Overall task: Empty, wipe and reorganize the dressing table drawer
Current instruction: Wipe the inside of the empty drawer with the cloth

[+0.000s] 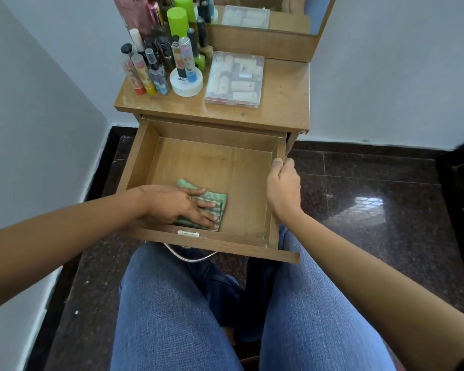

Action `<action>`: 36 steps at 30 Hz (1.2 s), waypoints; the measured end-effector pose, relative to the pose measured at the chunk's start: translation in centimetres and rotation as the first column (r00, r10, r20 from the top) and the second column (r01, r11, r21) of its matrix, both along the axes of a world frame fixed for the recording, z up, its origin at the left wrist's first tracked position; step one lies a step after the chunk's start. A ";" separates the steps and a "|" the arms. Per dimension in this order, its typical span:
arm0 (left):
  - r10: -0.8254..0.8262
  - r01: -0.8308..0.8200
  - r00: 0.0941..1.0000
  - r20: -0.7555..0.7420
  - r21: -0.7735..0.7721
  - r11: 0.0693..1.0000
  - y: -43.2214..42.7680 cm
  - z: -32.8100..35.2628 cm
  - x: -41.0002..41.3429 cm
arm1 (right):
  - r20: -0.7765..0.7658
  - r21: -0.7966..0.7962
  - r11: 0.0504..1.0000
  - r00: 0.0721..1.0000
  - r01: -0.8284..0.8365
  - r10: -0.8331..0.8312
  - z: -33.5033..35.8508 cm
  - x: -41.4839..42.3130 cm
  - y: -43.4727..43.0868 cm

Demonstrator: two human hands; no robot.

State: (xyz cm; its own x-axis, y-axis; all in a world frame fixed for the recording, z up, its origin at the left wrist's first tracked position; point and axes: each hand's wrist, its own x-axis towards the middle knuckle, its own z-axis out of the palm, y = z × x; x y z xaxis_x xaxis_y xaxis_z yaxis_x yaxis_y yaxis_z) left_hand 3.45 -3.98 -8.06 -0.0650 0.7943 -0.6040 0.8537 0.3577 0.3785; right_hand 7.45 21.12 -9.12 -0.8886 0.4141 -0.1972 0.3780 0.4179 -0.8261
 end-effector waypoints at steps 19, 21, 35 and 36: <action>-0.067 0.065 0.998 0.004 0.207 0.976 9.2 -1.9 2.3 | -0.004 0.005 1.000 1.000 -0.001 0.001 0.0 0.0 0.2; -0.071 0.067 0.997 0.008 0.250 0.966 8.9 -1.9 2.0 | -0.004 -0.002 1.000 1.000 0.003 -0.003 0.0 0.0 0.2; -0.177 0.180 0.984 -0.036 0.217 0.959 8.5 -1.9 1.4 | -0.011 0.007 1.000 1.000 0.008 -0.008 0.0 -0.1 0.1; -0.170 0.175 0.984 -0.043 0.202 0.964 8.6 -1.8 1.6 | -0.011 0.009 1.000 1.000 0.008 -0.008 -0.1 -0.1 0.1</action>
State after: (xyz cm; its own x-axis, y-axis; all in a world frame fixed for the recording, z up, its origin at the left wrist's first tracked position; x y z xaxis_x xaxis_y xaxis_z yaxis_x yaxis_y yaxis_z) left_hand 5.03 4.58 -9.84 0.0711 0.9009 -0.4282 0.9058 0.1214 0.4059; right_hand 7.39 21.24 -9.18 -0.8873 0.4230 -0.1837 0.3725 0.4224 -0.8263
